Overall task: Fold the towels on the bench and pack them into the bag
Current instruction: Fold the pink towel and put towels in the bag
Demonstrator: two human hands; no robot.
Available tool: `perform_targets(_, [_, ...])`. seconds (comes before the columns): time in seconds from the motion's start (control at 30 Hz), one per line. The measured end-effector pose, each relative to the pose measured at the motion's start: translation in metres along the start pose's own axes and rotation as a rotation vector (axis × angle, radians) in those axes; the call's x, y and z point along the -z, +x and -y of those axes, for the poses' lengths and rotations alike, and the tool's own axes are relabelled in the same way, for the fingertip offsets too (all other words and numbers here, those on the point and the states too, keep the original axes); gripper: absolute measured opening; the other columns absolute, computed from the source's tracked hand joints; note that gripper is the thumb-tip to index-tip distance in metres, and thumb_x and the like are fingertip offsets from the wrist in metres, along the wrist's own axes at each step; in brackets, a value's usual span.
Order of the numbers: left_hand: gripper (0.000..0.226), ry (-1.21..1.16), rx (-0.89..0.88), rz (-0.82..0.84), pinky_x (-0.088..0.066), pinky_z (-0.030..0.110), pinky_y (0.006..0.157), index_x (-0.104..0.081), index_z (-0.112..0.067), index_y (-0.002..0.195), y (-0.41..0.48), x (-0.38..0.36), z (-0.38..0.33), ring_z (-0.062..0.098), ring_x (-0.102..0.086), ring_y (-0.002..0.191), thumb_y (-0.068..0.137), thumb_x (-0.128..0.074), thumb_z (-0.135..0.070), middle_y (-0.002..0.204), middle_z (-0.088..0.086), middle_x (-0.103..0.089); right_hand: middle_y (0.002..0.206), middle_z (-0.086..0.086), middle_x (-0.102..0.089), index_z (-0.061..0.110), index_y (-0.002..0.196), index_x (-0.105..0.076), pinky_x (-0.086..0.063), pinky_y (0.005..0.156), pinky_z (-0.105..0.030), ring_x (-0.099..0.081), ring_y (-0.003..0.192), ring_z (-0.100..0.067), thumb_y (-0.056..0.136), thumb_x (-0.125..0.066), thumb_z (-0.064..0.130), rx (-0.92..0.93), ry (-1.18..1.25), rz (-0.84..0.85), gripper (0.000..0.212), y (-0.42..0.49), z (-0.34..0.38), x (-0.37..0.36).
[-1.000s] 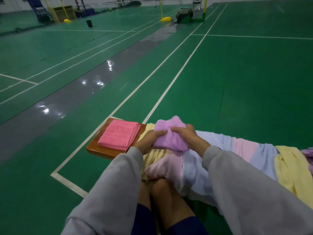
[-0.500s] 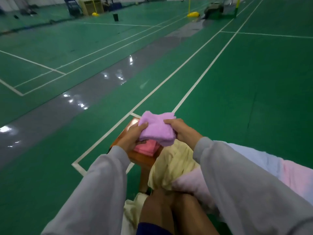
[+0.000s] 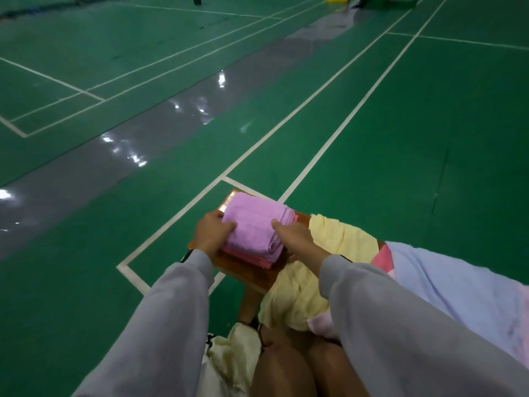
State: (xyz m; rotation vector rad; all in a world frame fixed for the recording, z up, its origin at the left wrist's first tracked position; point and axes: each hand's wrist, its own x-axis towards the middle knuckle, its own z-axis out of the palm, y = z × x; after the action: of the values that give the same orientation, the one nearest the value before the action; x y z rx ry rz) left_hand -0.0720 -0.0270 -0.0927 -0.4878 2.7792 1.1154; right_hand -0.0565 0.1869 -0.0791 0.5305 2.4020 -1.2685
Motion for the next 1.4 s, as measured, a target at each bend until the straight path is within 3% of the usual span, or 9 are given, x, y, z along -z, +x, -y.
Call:
perform_targets(0.07, [0.061, 0.099, -0.025, -0.001, -0.059, 0.047, 0.088, -0.066, -0.026, 0.121, 0.010, -0.001, 0.004, 0.024, -0.065, 0.097, 0.071, -0.067, -0.062, 0.107, 0.001, -0.067, 0.116, -0.011, -0.064, 0.011, 0.098, -0.056, -0.059, 0.087, -0.047, -0.064, 0.102, -0.033, 0.089, -0.056, 0.068, -0.050, 0.061, 0.030, 0.057, 0.003, 0.007, -0.008])
perform_targets(0.17, [0.076, -0.010, 0.029, 0.161, -0.060, 0.046, 0.088, -0.063, -0.029, 0.120, 0.021, -0.007, 0.013, 0.024, -0.067, 0.099, 0.060, -0.064, -0.077, 0.108, -0.002, -0.069, 0.111, -0.011, -0.064, 0.009, 0.117, -0.055, -0.058, 0.074, -0.034, -0.065, 0.092, -0.027, 0.087, -0.064, 0.064, -0.161, 0.214, 0.073, 0.063, 0.003, 0.018, -0.019])
perform_targets(0.3, [0.052, -0.292, 0.157, 0.313, -0.060, 0.040, 0.087, -0.065, -0.025, 0.110, 0.009, -0.004, 0.006, 0.024, -0.069, 0.098, 0.071, -0.083, -0.053, 0.107, 0.001, -0.072, 0.106, -0.008, -0.059, 0.010, 0.114, -0.044, -0.057, 0.090, -0.035, -0.062, 0.103, -0.028, 0.088, -0.070, 0.055, -0.289, 0.409, 0.151, 0.057, 0.007, 0.021, -0.026])
perform_targets(0.4, [0.054, -0.438, 0.257, 0.458, -0.060, 0.035, 0.075, -0.063, -0.014, 0.120, 0.000, 0.005, 0.002, 0.029, -0.071, 0.099, 0.076, -0.084, -0.038, 0.113, 0.010, -0.073, 0.132, -0.015, -0.058, 0.003, 0.143, -0.042, -0.050, 0.106, -0.041, -0.056, 0.125, -0.031, 0.091, -0.070, 0.041, -0.306, 0.479, 0.320, 0.070, 0.002, 0.025, -0.024])
perform_targets(0.57, [0.081, -0.701, 0.287, 0.448, -0.060, 0.037, 0.073, -0.054, -0.007, 0.134, -0.024, 0.031, 0.006, 0.034, -0.071, 0.103, 0.072, -0.086, -0.048, 0.119, 0.017, -0.072, 0.114, -0.014, -0.065, 0.014, 0.130, -0.046, -0.062, 0.081, -0.042, -0.067, 0.099, -0.033, 0.075, -0.085, 0.035, -0.224, 0.602, 0.332, 0.071, -0.016, 0.030, -0.011])
perform_targets(0.73, [0.052, -0.854, 0.184, 0.475, -0.064, 0.036, 0.072, -0.056, 0.001, 0.130, -0.087, 0.077, -0.001, 0.032, -0.073, 0.085, 0.092, -0.071, -0.031, 0.116, 0.024, -0.071, 0.111, -0.018, -0.073, 0.002, 0.115, -0.058, -0.060, 0.091, -0.042, -0.073, 0.096, -0.033, 0.091, -0.074, 0.025, -0.131, 0.642, 0.494, 0.037, -0.076, 0.044, 0.000])
perform_targets(0.87, [0.031, -0.804, 0.228, 0.508, -0.061, 0.032, 0.071, -0.069, -0.003, 0.112, -0.139, 0.116, 0.021, 0.025, -0.071, 0.075, 0.098, -0.064, -0.031, 0.098, 0.017, -0.073, 0.087, -0.019, -0.075, -0.003, 0.113, -0.065, -0.060, 0.055, -0.033, -0.074, 0.066, -0.029, 0.103, -0.057, 0.017, -0.163, 0.618, 0.684, 0.024, -0.133, 0.049, -0.005])
perform_targets(1.0, [0.020, -0.722, 0.346, 0.520, -0.054, 0.024, 0.050, -0.070, -0.014, 0.095, -0.198, 0.135, 0.071, 0.017, -0.065, 0.058, 0.099, -0.060, -0.032, 0.080, 0.005, -0.068, 0.064, -0.009, -0.069, 0.002, 0.099, -0.062, -0.055, 0.044, -0.025, -0.066, 0.048, -0.020, 0.102, -0.052, 0.015, -0.094, 0.364, 0.690, 0.016, -0.180, 0.045, -0.039])
perform_targets(1.4, [0.025, -0.754, 0.656, 0.414, -0.044, 0.019, 0.047, -0.060, -0.020, 0.083, -0.306, 0.089, 0.252, 0.009, -0.054, 0.049, 0.101, -0.057, -0.037, 0.064, -0.005, -0.061, 0.094, -0.017, -0.067, 0.001, 0.100, -0.059, -0.058, 0.049, -0.030, -0.069, 0.074, -0.026, 0.093, -0.055, 0.001, 0.048, 0.021, 0.671, 0.008, -0.221, -0.026, -0.213])
